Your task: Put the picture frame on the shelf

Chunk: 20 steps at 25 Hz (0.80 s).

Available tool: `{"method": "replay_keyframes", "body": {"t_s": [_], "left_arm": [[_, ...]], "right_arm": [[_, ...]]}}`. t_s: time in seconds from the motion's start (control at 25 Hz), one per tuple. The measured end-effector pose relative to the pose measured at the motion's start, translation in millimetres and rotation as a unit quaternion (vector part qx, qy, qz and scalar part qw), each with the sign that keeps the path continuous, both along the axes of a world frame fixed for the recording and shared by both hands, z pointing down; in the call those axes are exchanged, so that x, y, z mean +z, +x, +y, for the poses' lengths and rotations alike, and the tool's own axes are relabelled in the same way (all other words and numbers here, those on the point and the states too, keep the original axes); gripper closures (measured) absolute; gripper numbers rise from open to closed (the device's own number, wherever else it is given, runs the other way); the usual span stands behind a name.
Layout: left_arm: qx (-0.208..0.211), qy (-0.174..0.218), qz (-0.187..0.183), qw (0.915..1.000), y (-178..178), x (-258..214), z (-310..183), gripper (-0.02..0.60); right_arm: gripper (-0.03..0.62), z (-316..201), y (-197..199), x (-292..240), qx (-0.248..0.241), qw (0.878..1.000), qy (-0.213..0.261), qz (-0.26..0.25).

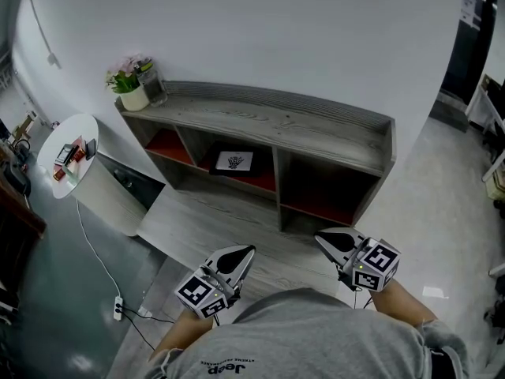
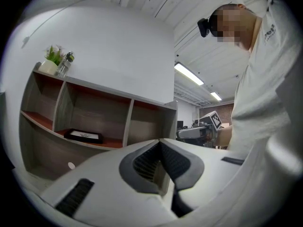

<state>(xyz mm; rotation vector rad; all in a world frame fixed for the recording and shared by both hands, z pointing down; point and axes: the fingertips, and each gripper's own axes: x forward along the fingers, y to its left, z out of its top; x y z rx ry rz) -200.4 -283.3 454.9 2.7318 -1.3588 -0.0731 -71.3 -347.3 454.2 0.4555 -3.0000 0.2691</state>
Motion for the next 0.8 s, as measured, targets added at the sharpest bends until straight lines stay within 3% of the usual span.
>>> {"method": "replay_keyframes", "body": {"t_s": [0.8], "left_arm": [[-0.007,-0.015,-0.001,0.9999,-2.0,7.2,3.0,0.572]], "right_arm": [[0.582,6.0,1.8,-0.4,-0.011,1.0,0.005,0.0]]}}
